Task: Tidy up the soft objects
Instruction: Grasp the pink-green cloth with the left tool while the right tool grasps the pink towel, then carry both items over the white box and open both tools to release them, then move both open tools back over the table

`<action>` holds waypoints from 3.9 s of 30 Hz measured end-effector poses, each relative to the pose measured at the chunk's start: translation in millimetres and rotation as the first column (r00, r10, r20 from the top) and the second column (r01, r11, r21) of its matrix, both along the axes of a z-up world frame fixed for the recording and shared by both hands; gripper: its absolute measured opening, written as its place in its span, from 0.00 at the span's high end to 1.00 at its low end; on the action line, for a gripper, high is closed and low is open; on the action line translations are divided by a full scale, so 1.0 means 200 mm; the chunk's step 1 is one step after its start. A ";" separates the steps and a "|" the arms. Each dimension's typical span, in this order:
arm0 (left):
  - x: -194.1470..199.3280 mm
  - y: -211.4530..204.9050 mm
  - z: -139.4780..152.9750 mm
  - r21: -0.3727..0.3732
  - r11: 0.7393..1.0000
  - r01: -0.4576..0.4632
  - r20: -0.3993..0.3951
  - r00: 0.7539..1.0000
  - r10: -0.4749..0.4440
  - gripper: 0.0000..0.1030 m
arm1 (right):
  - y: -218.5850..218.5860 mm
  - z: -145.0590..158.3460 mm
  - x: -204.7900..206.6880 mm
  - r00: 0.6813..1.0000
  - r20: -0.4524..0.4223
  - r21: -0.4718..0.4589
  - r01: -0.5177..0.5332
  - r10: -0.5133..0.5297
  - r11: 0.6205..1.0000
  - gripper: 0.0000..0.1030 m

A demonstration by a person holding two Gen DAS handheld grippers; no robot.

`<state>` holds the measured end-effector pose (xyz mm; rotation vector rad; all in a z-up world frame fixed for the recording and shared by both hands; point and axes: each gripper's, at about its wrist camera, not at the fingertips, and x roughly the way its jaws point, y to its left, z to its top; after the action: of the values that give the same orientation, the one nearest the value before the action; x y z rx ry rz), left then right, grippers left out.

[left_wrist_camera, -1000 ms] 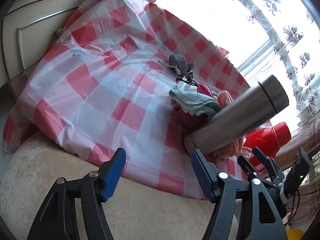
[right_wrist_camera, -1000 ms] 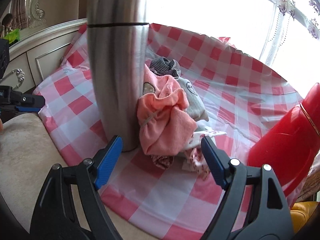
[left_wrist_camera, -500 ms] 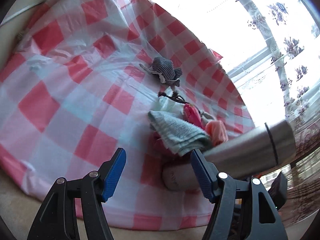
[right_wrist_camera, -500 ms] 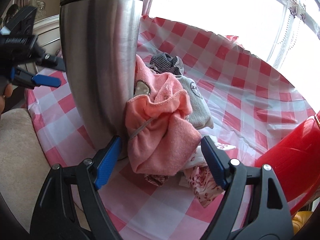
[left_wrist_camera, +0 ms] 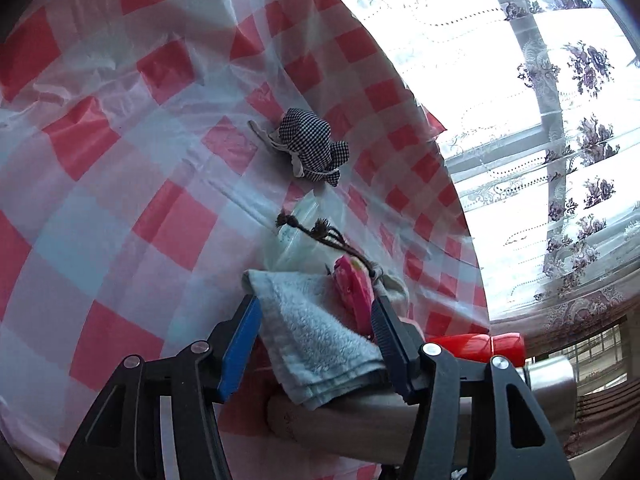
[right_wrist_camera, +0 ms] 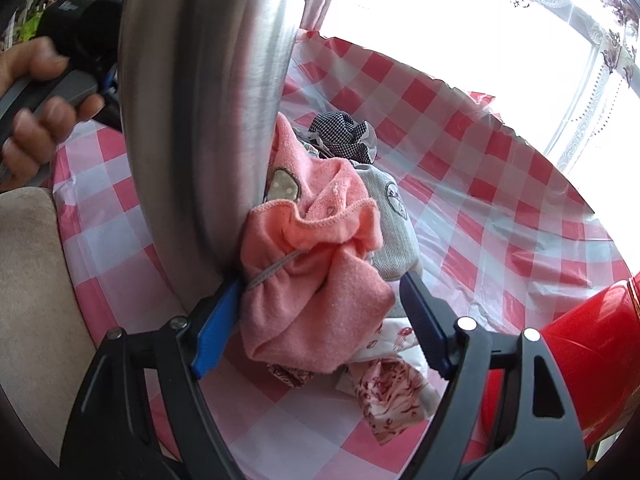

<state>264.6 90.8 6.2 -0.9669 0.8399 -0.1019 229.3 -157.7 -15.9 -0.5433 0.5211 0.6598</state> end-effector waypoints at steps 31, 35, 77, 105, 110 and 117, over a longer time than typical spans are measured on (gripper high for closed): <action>0.04 -0.02 -0.14 -0.189 0.980 0.059 0.105 0.994 -0.039 0.85 | -0.18 0.00 -0.17 0.974 -0.064 0.189 0.226 -0.218 0.956 0.71; -0.05 0.01 -0.13 -0.197 0.980 0.021 0.126 0.992 0.004 0.85 | -0.22 0.01 -0.23 0.968 -0.064 0.197 0.251 -0.243 0.948 0.71; -0.78 -0.85 0.20 0.368 0.901 0.228 0.103 0.953 -0.283 0.85 | -1.08 -0.04 -0.82 0.793 -0.221 0.212 0.607 -0.567 0.766 0.71; -0.86 -1.74 0.22 0.515 0.659 0.548 0.027 0.758 -0.651 0.34 | -1.42 0.02 -0.93 0.642 -0.227 0.242 0.766 -0.732 0.596 0.11; -0.90 -1.56 0.26 0.586 0.679 0.443 0.028 0.826 -0.563 0.26 | -1.35 0.08 -0.94 0.681 -0.200 0.256 0.731 -0.705 0.633 0.07; -1.00 -1.09 0.30 0.669 0.717 0.196 0.077 0.941 -0.329 0.23 | -1.18 0.07 -0.89 0.751 -0.229 0.248 0.661 -0.620 0.709 0.07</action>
<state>65.0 -127.0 66.2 -0.1571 0.7490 -0.1322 52.0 -393.0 -1.6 0.0122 0.6666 0.0882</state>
